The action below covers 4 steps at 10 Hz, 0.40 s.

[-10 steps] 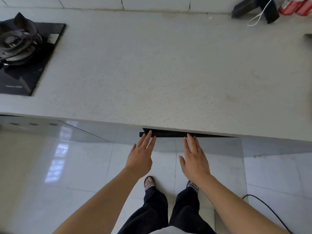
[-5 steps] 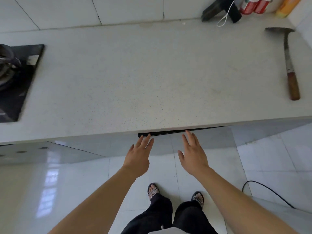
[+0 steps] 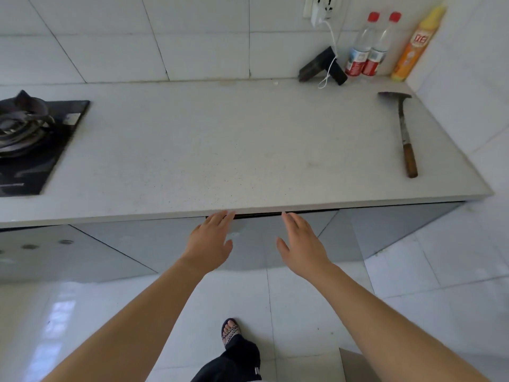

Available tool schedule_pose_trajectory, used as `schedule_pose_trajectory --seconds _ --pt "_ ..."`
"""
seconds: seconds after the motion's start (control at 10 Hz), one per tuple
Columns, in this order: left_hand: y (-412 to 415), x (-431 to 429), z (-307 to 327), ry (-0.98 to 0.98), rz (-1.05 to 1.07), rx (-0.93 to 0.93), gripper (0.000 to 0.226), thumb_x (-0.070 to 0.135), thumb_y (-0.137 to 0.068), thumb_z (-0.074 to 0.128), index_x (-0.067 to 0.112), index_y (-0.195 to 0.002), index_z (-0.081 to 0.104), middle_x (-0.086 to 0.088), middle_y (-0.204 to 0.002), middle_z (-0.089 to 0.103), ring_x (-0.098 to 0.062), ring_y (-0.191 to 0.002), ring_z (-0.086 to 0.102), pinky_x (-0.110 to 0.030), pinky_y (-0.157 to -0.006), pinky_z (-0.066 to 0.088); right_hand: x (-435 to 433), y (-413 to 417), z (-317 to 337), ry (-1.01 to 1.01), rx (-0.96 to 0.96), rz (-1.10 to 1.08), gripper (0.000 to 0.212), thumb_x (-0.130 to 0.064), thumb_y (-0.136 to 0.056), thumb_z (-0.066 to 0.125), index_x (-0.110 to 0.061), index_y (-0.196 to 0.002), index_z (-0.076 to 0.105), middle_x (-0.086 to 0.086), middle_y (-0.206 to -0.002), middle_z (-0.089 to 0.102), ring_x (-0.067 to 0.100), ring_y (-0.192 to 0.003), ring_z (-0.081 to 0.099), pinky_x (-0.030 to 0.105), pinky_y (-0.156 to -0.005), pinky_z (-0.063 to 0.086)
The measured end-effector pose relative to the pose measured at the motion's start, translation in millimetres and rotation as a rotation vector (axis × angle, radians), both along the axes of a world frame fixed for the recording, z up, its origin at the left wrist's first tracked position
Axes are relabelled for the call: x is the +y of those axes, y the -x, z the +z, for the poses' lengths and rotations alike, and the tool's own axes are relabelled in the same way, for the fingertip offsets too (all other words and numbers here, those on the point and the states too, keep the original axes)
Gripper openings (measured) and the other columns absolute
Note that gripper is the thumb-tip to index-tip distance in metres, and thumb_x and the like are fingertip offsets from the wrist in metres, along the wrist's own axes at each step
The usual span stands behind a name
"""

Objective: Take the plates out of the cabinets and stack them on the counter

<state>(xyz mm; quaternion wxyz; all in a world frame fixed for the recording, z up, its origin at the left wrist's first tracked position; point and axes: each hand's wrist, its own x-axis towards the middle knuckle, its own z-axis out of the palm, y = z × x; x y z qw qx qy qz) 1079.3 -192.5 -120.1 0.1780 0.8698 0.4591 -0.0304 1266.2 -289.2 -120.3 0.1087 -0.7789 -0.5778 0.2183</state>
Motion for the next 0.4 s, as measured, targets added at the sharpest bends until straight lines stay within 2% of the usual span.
schedule_pose_trajectory --seconds 0.2,0.4 --pt "-5.3 -43.9 45.2 -0.115 0.174 -0.172 0.065 0.033 -0.088 0.053 0.02 -0.146 0.024 -0.001 -0.149 0.033 -0.021 -0.136 0.032 -0.038 -0.107 0.034 -52.4 -12.2 41.3 -0.151 -0.021 0.019 0.056 -0.032 -0.096 0.043 -0.01 -0.144 0.023 0.005 -0.151 0.024 0.019 -0.139 0.022 0.032 -0.105 0.032" --pt "3.4 -108.0 82.3 -0.316 0.103 -0.193 0.064 0.045 -0.085 0.053 0.022 -0.142 0.033 0.0 -0.147 0.038 -0.02 -0.135 0.034 -0.038 -0.109 0.031 -99.4 -13.6 73.1 -0.321 -0.038 0.059 0.057 -0.033 -0.095 0.046 -0.009 -0.143 0.028 0.006 -0.147 0.028 0.021 -0.136 0.026 0.03 -0.108 0.025"
